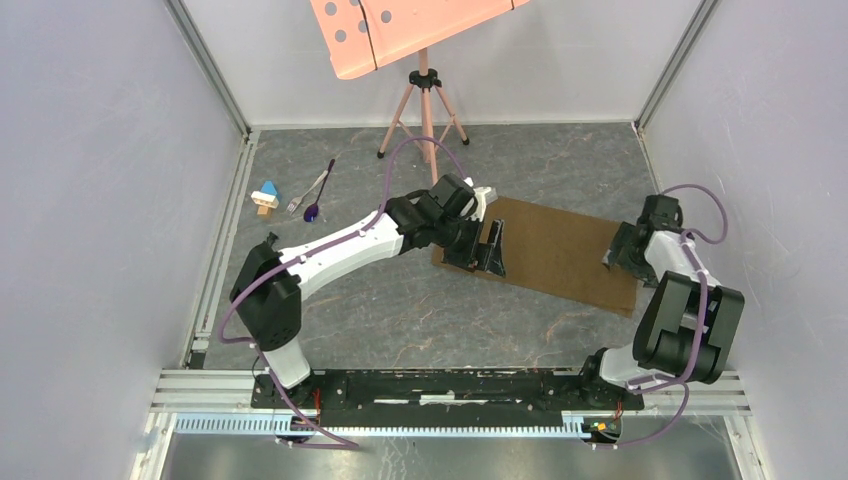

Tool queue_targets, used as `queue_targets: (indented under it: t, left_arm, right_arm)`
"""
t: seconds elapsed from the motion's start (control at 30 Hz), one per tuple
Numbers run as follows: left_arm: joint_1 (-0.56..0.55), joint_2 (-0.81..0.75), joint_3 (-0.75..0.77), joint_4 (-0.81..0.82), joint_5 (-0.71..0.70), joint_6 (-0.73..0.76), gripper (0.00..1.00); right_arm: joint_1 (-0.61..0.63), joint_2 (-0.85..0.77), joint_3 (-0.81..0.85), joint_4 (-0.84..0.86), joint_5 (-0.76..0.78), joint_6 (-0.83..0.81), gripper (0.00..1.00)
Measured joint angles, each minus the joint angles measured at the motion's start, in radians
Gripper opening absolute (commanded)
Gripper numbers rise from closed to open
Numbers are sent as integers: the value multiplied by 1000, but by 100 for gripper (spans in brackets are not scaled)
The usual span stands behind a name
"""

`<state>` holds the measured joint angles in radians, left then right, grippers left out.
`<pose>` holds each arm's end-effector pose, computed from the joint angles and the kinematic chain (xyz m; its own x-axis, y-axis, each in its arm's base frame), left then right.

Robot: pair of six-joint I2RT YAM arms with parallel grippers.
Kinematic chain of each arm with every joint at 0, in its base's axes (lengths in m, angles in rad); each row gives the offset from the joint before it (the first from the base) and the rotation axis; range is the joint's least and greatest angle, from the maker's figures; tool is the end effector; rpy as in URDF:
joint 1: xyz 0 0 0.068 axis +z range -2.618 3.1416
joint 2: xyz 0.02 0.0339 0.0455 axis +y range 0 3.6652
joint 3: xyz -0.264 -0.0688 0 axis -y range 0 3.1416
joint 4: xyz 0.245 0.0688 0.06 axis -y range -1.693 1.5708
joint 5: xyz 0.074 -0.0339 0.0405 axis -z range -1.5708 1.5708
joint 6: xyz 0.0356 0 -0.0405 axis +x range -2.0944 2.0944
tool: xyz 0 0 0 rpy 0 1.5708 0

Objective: Fold the napkin into a case and place the utensils inside
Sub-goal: Pick up the rectangle-folded napkin from the center of the board.

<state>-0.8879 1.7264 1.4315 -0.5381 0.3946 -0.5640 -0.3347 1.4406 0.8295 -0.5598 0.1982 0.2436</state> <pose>0.2321 -0.3070 0.2814 -0.8647 0.2809 -0.4164 0.4935 0.6296 -0.6000 0.2463 -0.0931 0.1835 -0.7492 0.5109 -0.4216 0.5927 0.8013 -0.0821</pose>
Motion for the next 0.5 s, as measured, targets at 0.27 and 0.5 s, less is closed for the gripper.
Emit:
queue_targets:
  t: [0.27,0.5]
  left_arm:
    - [2,-38,0,-84,9,57,87]
    - [2,-117,13,-161,8,123,87]
  right_arm:
    - [-84,47,48,17,-52,-100,77]
    - [-79,103,73,6,-85,-162,72]
